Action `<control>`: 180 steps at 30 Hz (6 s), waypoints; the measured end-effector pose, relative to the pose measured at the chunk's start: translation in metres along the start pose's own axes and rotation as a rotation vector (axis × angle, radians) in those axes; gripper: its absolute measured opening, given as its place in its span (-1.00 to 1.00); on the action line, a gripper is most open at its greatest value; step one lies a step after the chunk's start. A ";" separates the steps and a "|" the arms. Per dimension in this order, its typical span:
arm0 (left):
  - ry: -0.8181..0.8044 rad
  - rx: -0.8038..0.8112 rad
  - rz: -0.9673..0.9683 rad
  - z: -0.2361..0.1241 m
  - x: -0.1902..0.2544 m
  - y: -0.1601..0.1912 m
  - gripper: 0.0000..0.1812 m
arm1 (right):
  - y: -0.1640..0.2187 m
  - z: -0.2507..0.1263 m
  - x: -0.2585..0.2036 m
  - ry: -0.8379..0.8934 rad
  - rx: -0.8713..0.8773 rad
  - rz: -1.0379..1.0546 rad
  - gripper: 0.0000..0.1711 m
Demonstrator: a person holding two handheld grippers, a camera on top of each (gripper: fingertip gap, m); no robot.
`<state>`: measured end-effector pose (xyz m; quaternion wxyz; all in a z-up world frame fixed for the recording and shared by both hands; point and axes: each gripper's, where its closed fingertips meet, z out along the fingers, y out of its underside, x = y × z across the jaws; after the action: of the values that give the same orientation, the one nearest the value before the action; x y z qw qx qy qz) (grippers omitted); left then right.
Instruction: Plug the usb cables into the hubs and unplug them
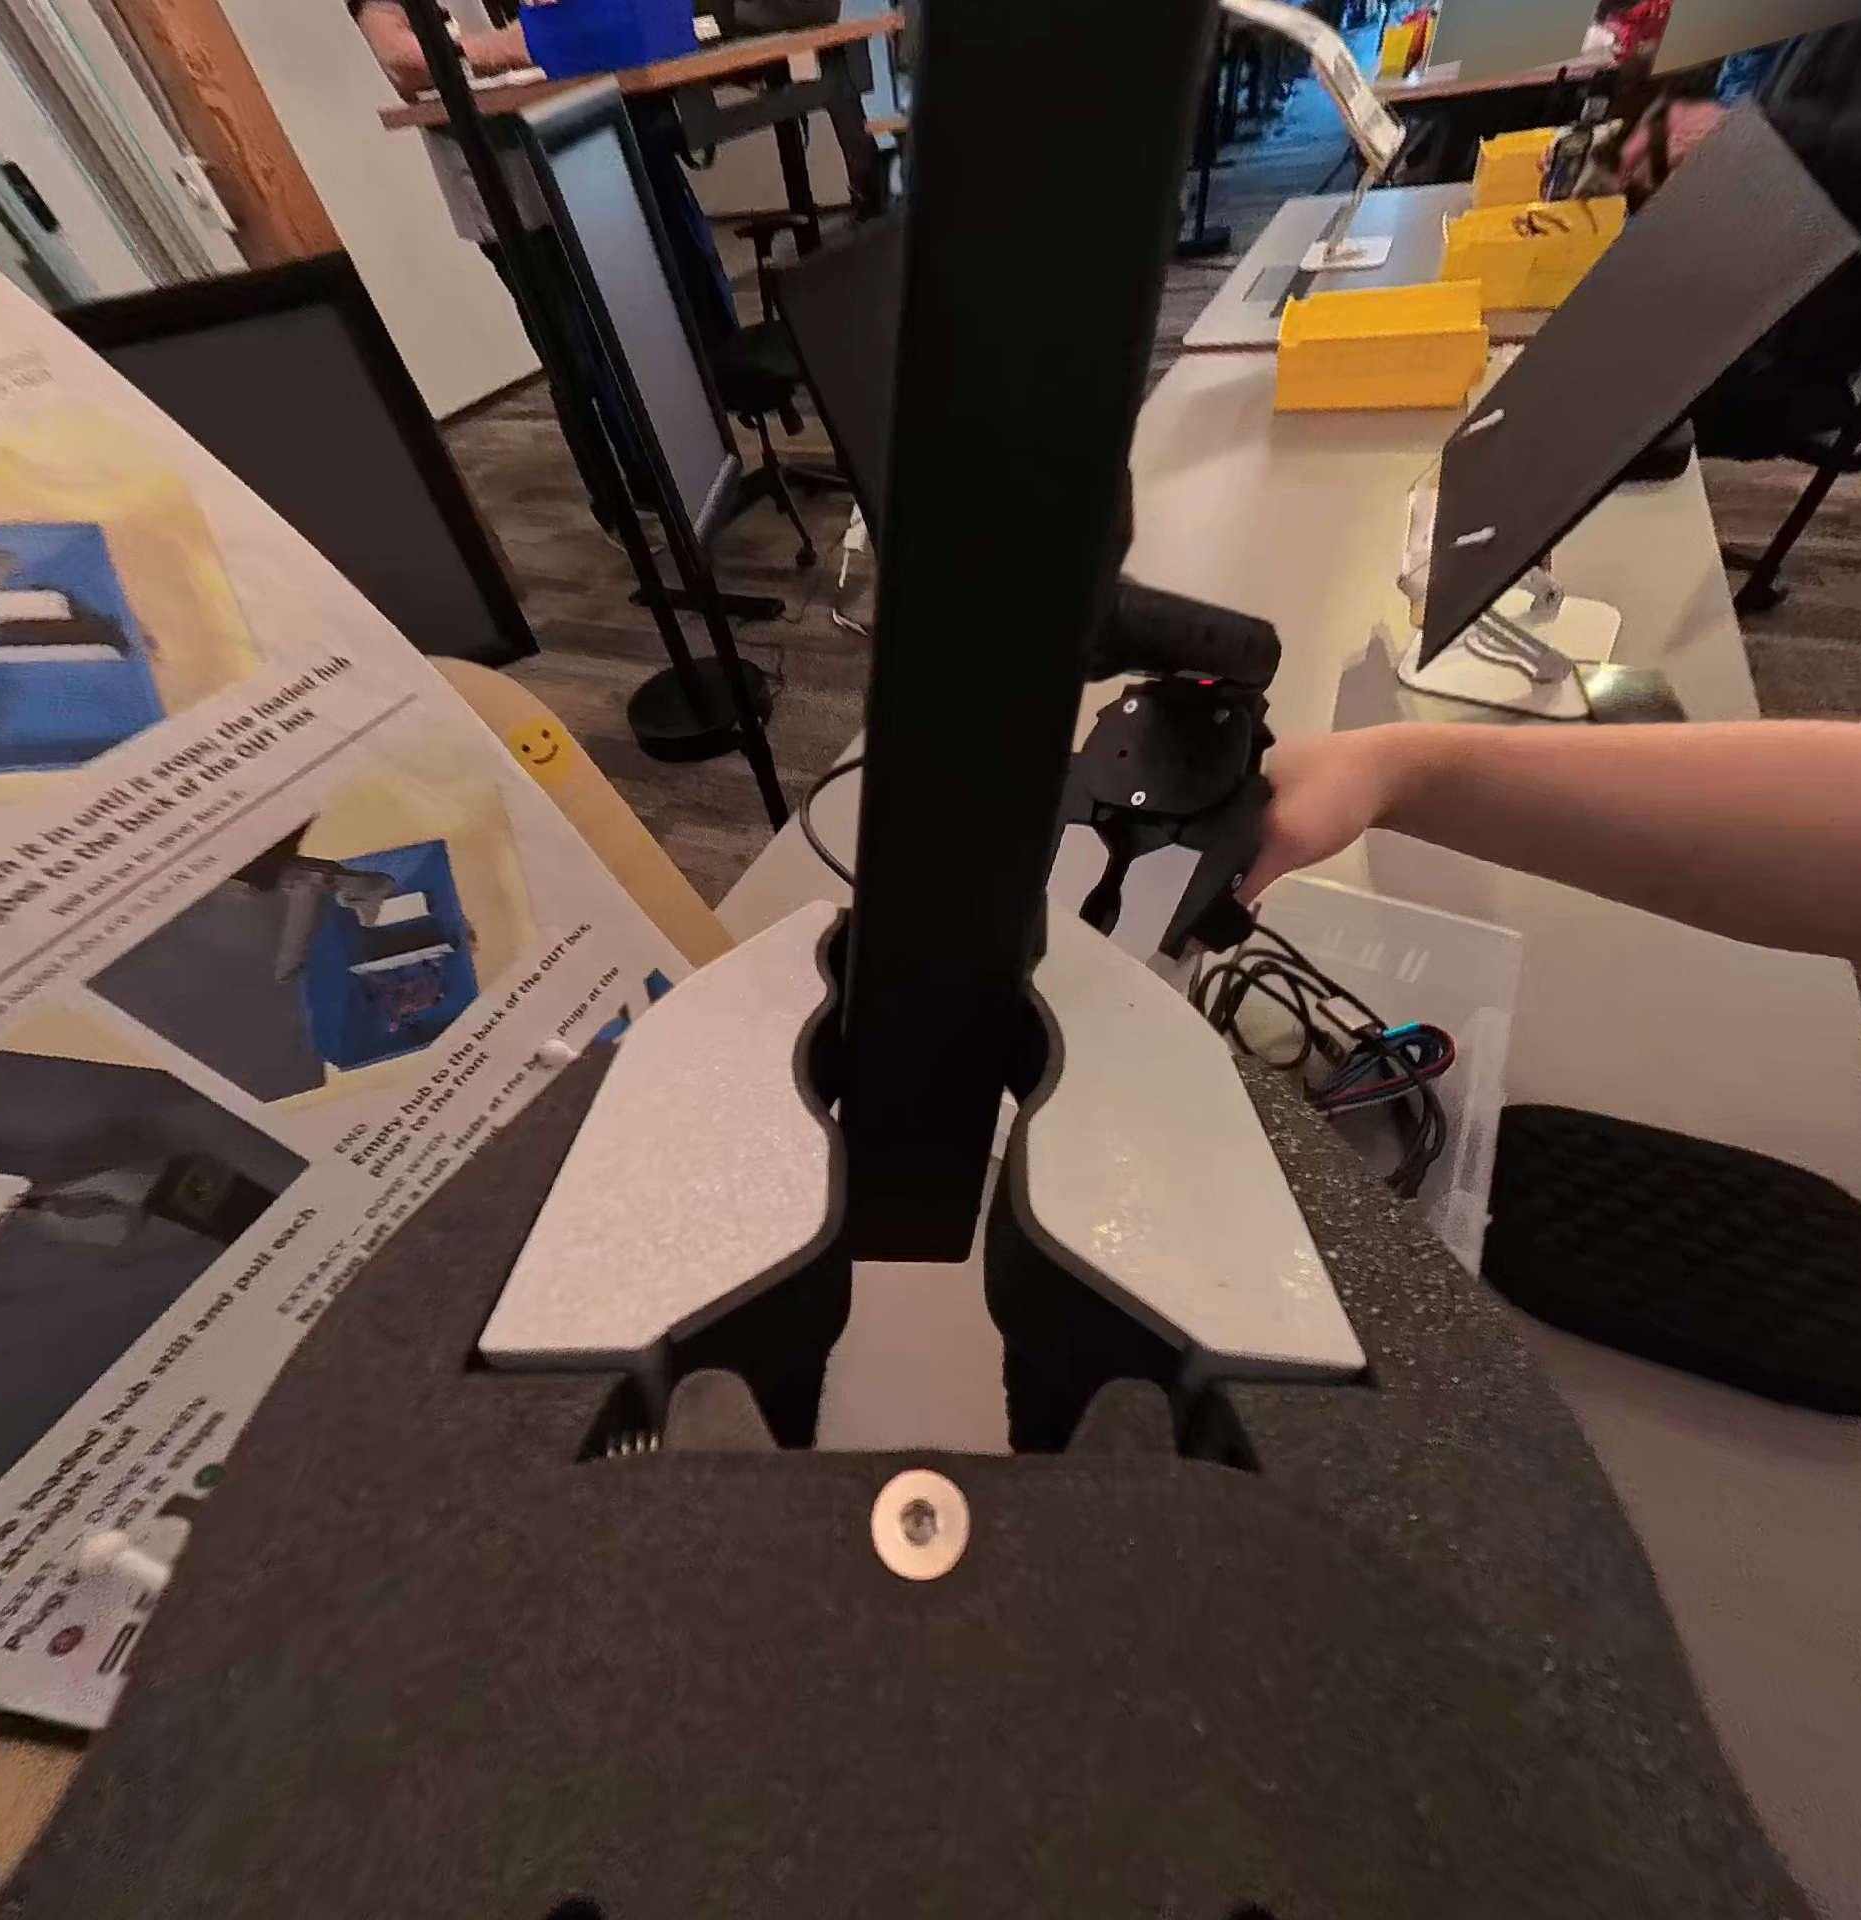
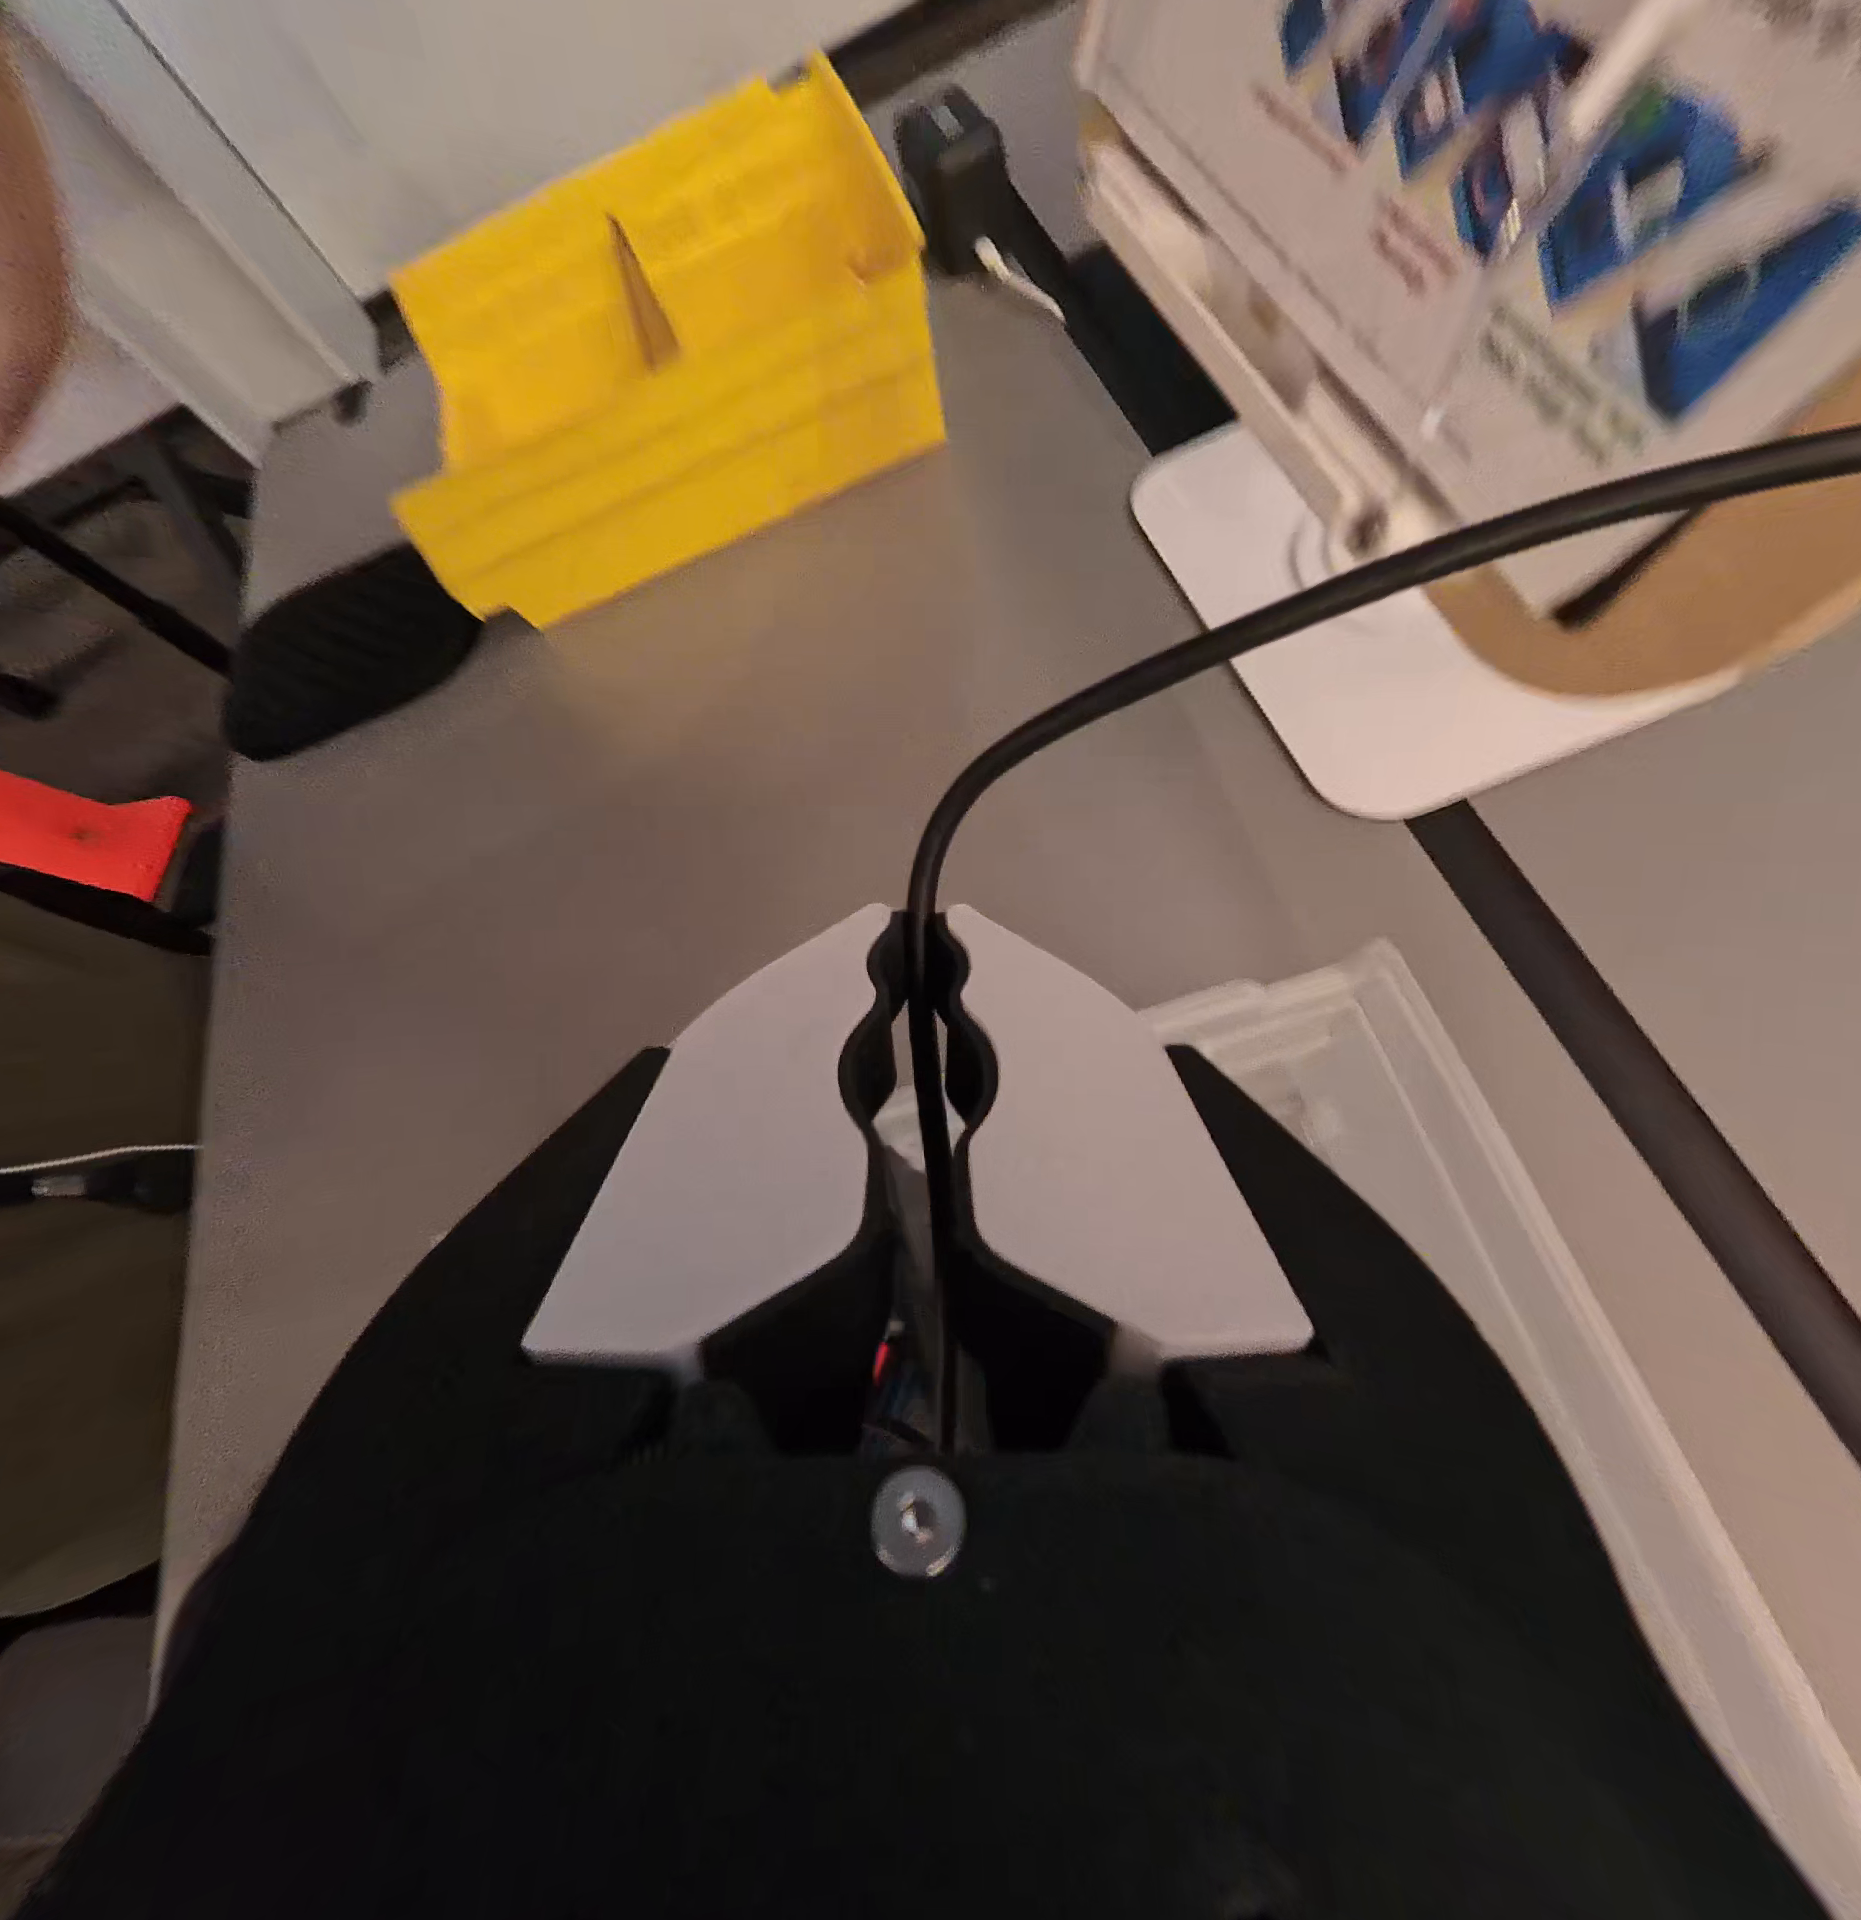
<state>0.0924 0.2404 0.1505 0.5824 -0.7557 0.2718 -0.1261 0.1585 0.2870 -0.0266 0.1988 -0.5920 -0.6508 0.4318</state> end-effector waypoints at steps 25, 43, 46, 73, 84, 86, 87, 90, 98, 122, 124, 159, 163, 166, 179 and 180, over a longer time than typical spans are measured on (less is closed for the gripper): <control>-0.079 -0.034 0.035 0.052 -0.054 -0.023 -0.71 | 0.166 -0.076 -0.033 0.243 -0.299 -0.352 -0.75; -0.092 -0.064 0.193 0.066 -0.027 -0.103 -0.71 | 0.124 -0.071 -0.035 0.130 -0.230 -0.297 -0.78; -0.090 -0.063 0.205 0.069 -0.024 -0.109 -0.71 | 0.145 -0.066 -0.024 0.163 -0.299 -0.256 -0.77; 0.086 -0.111 0.081 0.124 0.030 -0.061 -0.71 | 0.122 -0.030 0.034 0.114 -0.247 -0.116 -0.88; 0.068 -0.135 -0.028 0.134 -0.002 0.002 -0.71 | 0.128 -0.098 0.022 0.391 -0.169 -0.296 -0.74; 0.066 -0.139 -0.026 0.133 -0.004 0.009 -0.71 | 0.124 -0.112 0.026 0.429 -0.122 -0.259 -0.73; 0.062 -0.140 -0.021 0.132 -0.005 0.012 -0.71 | 0.122 -0.118 0.028 0.444 -0.101 -0.235 -0.73; 0.043 -0.148 0.002 0.129 -0.009 0.016 -0.71 | 0.123 -0.126 0.027 0.421 -0.066 -0.162 -0.73; -0.012 -0.139 0.043 0.114 -0.030 -0.013 -0.71 | 0.153 -0.112 -0.022 0.196 -0.146 -0.176 -0.73; -0.002 -0.104 0.138 0.118 -0.010 -0.072 -0.71 | 0.116 -0.084 0.013 0.379 -0.281 -0.268 -0.93; 0.011 -0.099 0.144 0.127 -0.001 -0.080 -0.71 | 0.115 -0.082 0.030 0.353 -0.327 -0.186 -0.93; 0.059 -0.209 0.063 0.179 0.009 0.004 -0.71 | 0.102 -0.106 0.013 0.540 -0.125 -0.313 -0.73; 0.064 -0.209 0.077 0.176 0.012 0.005 -0.71 | 0.066 -0.171 0.036 0.660 0.274 -0.067 -0.82; 0.069 -0.209 0.081 0.175 0.016 0.005 -0.71 | 0.044 -0.206 0.058 0.654 0.462 0.107 -0.61; 0.234 -0.392 0.085 0.159 0.042 0.044 -0.71 | 0.052 -0.188 0.071 0.530 0.302 0.224 -0.94; 0.241 -0.458 0.103 0.157 0.043 0.058 -0.71 | 0.068 -0.176 0.074 0.550 0.209 0.225 -0.94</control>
<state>0.1918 0.3339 0.0444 0.3651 -0.8326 0.3986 -0.1205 0.3187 0.4094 -0.0031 0.3780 -0.7314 -0.4550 0.3394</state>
